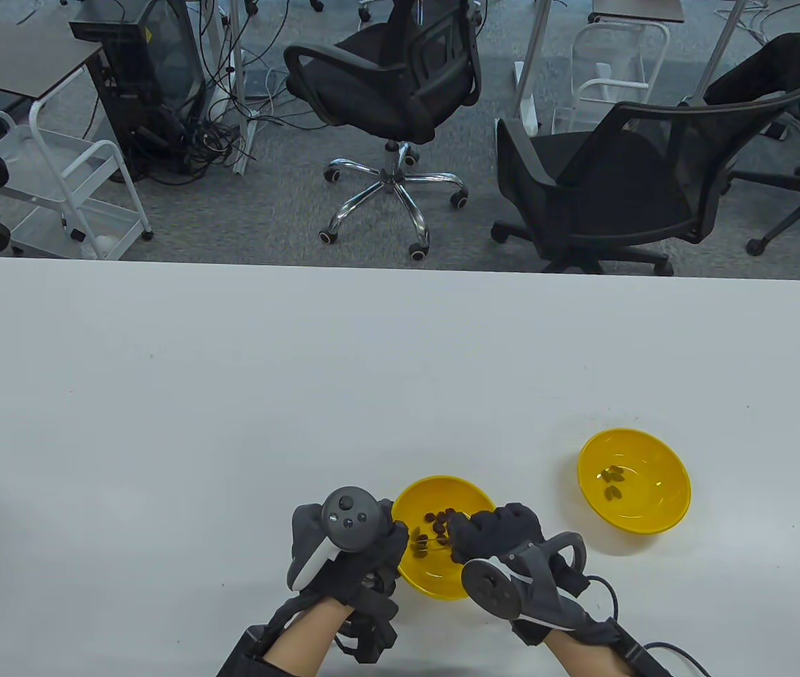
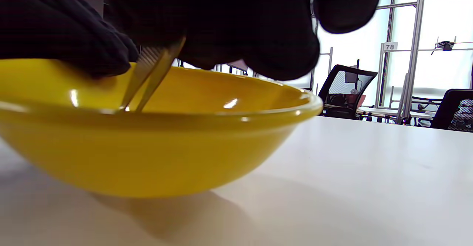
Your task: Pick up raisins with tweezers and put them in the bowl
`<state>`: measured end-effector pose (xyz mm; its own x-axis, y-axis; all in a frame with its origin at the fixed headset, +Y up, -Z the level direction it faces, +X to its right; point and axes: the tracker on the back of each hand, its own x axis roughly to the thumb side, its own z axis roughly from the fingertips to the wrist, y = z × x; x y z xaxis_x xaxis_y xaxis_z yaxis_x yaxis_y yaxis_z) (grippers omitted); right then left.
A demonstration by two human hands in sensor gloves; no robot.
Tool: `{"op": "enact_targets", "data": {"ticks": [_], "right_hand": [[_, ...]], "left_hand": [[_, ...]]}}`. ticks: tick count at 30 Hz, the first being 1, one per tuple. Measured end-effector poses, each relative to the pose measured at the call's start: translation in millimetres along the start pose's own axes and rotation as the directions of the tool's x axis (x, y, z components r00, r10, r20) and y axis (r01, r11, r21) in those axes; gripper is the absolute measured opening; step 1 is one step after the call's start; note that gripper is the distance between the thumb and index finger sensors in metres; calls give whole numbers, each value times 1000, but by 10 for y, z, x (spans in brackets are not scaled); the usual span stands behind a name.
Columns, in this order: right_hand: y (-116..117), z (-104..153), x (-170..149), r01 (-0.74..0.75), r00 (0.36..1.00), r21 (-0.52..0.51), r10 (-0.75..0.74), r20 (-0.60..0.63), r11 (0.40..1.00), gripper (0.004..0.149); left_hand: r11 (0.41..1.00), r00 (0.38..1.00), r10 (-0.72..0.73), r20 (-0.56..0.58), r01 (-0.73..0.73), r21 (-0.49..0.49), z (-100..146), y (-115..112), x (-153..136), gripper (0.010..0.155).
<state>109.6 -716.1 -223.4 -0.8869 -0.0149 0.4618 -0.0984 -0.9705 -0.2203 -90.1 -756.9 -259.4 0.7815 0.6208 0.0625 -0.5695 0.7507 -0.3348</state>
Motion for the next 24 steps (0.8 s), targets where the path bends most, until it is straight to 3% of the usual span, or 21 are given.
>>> {"op": "enact_targets", "data": {"ticks": [24], "right_hand": [[-64, 7, -22, -8, 1000, -64, 6, -21, 998, 42]], "left_hand": [[1000, 1000, 5, -4, -5, 13, 3, 13, -8, 56]]}}
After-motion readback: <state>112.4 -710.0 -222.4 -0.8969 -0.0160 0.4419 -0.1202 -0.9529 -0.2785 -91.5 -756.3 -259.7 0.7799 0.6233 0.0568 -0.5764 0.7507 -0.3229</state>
